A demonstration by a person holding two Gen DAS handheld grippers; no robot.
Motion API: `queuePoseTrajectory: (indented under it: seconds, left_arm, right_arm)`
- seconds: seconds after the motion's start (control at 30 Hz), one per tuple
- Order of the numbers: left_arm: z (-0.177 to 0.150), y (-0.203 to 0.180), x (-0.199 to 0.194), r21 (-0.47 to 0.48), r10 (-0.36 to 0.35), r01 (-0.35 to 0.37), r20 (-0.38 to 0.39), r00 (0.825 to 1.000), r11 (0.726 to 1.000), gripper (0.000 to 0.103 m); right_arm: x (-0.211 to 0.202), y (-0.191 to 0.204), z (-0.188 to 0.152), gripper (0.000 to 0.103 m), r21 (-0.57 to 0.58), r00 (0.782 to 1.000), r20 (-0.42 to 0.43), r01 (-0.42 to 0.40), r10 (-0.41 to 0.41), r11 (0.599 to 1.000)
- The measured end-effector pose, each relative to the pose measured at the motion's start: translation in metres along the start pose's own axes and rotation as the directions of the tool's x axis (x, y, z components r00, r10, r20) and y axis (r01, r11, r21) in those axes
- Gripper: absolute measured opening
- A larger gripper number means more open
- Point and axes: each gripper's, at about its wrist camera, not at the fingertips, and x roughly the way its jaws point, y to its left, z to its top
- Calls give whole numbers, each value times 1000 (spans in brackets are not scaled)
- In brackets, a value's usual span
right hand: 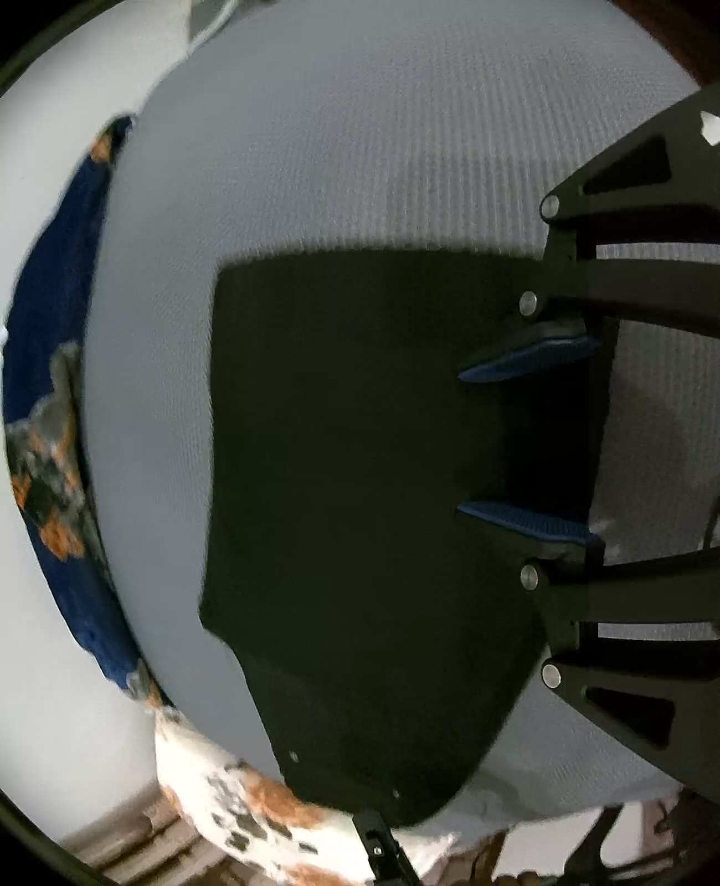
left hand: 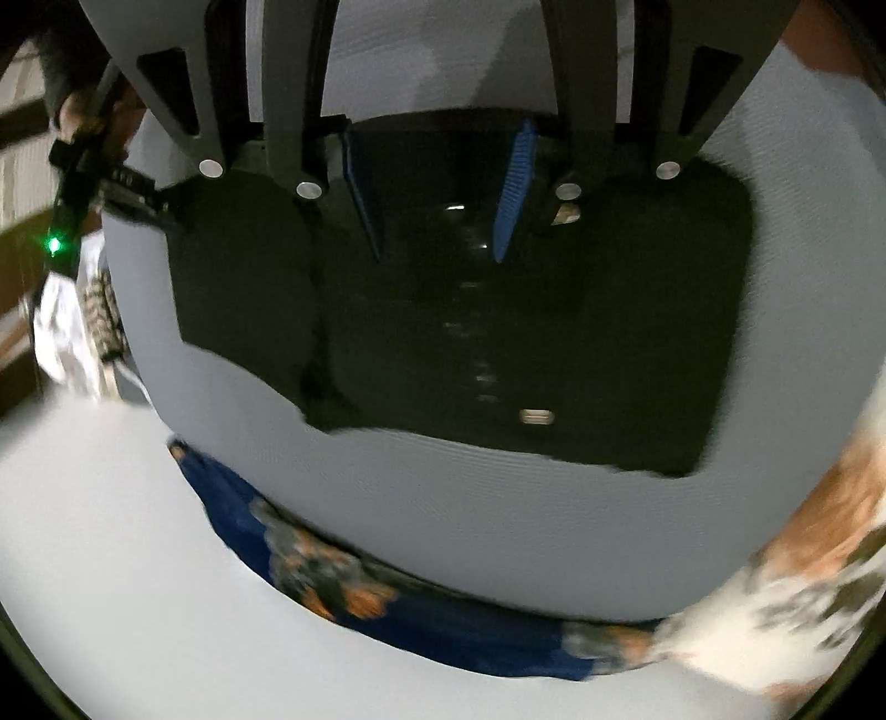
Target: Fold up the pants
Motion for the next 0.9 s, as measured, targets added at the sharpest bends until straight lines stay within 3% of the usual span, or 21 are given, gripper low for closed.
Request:
queuePoseTrajectory:
  seconds: [0.13,0.27,0.43,0.53,0.73,0.9]
  left_arm:
    - [1,44,-20,-128,7,-5,14,1000,992,43]
    - [-1,83,-29,-257,-2,-1,-10,1000,966,56]
    - [-11,114,-29,-378,-104,79,-46,994,923,60]
    - [-18,128,-24,-440,-137,82,-93,986,894,61]
    - [-30,150,-14,-530,-212,130,-97,972,838,61]
    - [-24,149,-5,-515,-212,141,-81,974,845,61]
  right_arm:
    - [11,26,-1,44,-49,1000,-11,-10,9,999]
    - [18,46,1,44,-68,999,-21,-36,34,997]
    - [23,58,4,58,-63,999,-25,-43,41,997]
    - [24,61,6,61,-57,999,-28,-42,40,997]
    - [26,61,8,65,-48,999,-40,-39,37,998]
    - [27,60,8,65,-34,998,-42,-40,39,999]
